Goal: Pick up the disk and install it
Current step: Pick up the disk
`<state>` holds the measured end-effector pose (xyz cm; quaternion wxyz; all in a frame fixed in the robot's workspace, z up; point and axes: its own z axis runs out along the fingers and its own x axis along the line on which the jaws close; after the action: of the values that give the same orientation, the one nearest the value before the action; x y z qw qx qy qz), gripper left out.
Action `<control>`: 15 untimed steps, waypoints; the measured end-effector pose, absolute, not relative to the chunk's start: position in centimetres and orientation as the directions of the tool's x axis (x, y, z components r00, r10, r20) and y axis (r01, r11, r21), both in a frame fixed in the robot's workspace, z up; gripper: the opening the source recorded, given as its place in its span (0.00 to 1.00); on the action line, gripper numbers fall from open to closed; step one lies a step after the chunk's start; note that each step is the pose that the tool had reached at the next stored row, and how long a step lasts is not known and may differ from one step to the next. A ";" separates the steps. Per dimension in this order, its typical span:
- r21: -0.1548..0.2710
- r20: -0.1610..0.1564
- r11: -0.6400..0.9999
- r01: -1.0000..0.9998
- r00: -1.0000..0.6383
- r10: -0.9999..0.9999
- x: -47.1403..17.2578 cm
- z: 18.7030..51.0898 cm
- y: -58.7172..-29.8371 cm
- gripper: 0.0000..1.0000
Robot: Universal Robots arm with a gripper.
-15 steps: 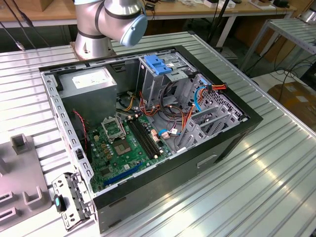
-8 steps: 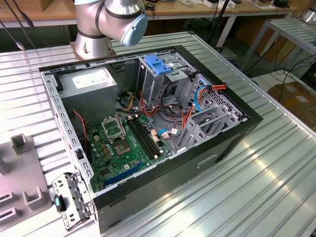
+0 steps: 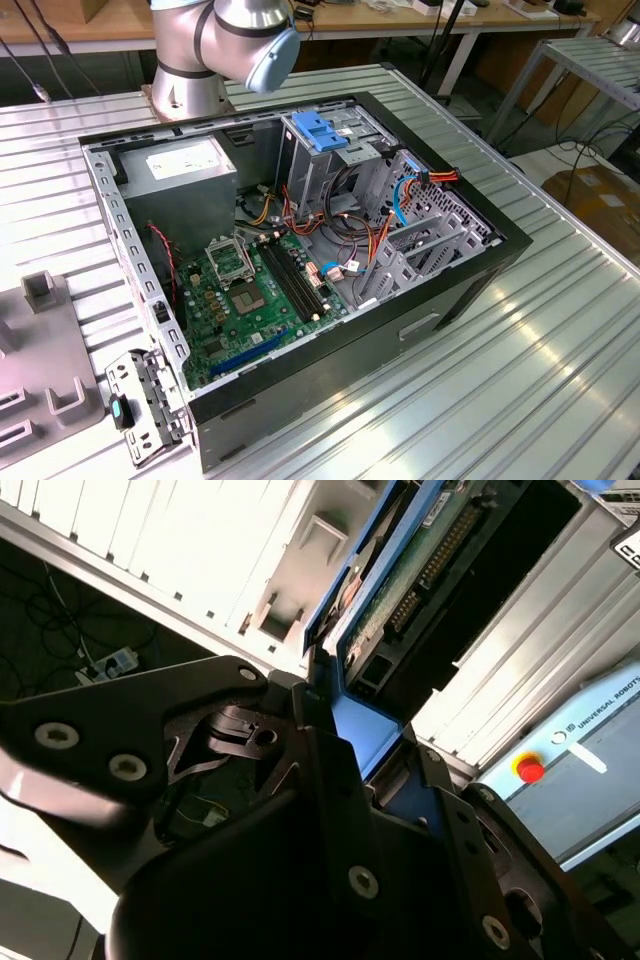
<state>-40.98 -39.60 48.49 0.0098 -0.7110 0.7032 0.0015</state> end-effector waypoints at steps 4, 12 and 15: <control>-0.012 -0.016 -0.011 -1.000 0.011 -1.000 -40.7 48.5 -39.6 0.37; -0.012 -0.017 -0.011 -1.000 0.011 -1.000 -40.6 48.7 -39.7 0.37; -0.012 -0.017 -0.011 -1.000 0.011 -1.000 -40.5 49.1 -39.7 0.37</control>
<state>-40.50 -39.65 49.06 0.0100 -0.7110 0.7032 0.0018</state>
